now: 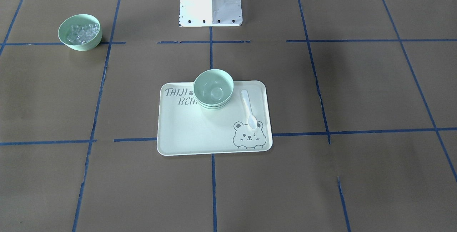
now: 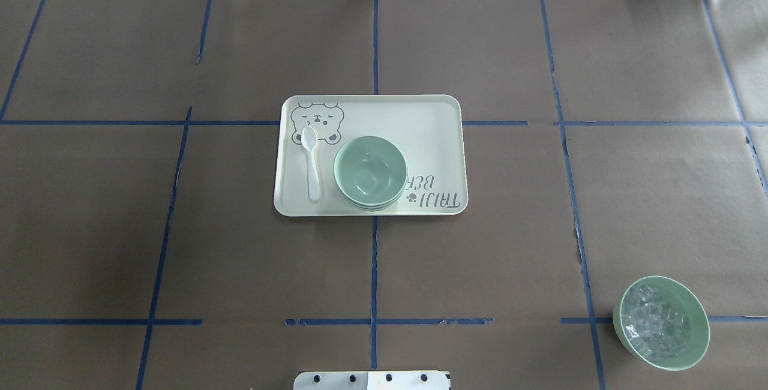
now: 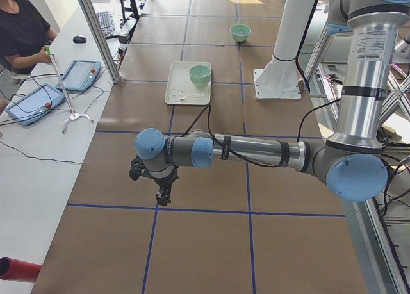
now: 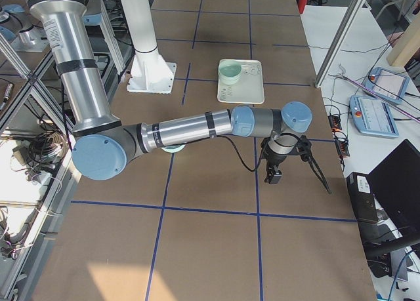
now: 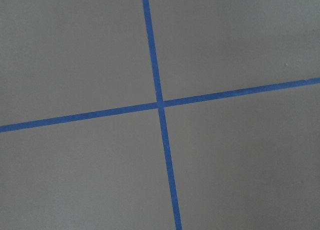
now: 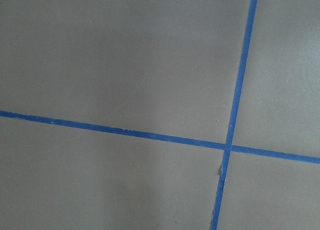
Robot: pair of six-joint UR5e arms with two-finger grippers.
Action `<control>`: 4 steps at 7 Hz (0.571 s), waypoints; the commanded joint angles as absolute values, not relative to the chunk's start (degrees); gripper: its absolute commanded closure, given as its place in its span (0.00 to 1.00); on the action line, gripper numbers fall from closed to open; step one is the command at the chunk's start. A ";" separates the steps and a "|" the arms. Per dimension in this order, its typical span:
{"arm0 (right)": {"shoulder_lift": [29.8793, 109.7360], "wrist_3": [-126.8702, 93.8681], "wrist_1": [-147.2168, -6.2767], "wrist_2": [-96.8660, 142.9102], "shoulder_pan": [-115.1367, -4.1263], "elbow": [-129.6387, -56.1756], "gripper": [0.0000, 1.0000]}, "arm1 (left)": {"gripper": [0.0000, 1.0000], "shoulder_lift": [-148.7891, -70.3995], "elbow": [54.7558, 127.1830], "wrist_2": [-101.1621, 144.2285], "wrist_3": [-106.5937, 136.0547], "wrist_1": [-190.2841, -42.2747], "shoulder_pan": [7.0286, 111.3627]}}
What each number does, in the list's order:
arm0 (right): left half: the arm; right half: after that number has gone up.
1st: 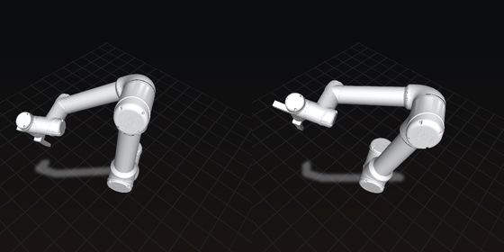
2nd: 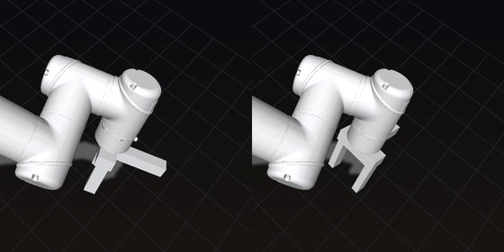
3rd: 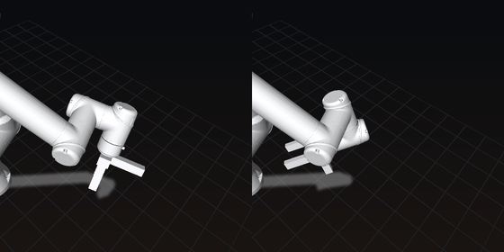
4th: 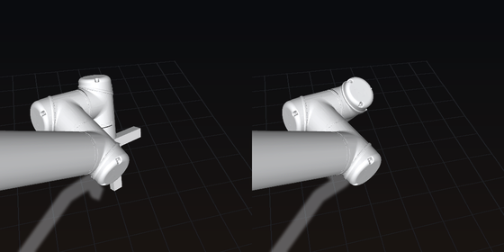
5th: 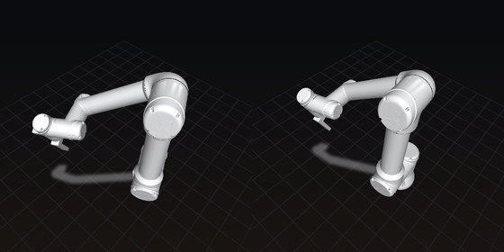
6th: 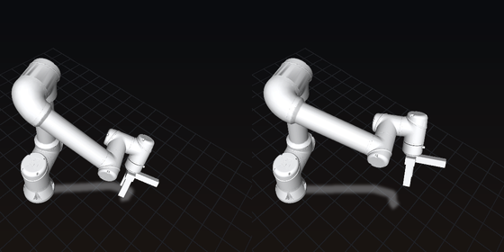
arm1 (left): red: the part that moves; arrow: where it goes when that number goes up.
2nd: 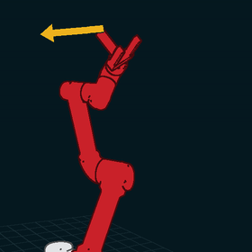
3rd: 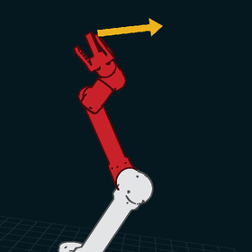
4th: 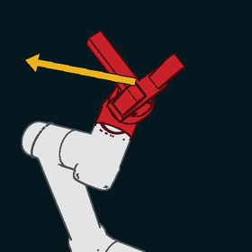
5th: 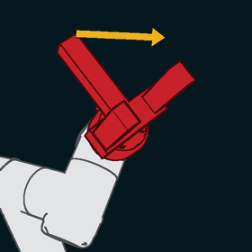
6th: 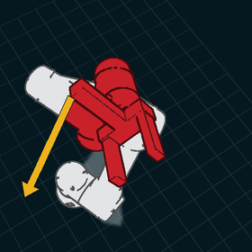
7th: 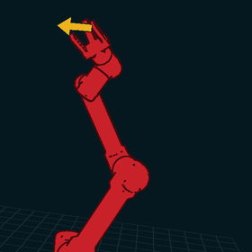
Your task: Stack green bowls together
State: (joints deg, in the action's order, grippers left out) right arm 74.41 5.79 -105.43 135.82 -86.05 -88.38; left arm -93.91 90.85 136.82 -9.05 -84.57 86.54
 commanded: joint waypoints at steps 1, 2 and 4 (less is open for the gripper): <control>74.79 5.54 -105.38 136.05 -86.04 -88.42 0.00 | 0.00 -93.43 90.54 136.59 -8.88 -84.90 85.87; 74.79 5.45 -105.38 136.05 -86.04 -88.42 0.00 | 0.00 -94.38 90.88 136.32 -8.70 -84.73 85.87; 74.79 4.93 -105.38 136.14 -85.96 -88.33 0.00 | 0.00 -95.45 91.14 136.41 -8.61 -84.03 87.78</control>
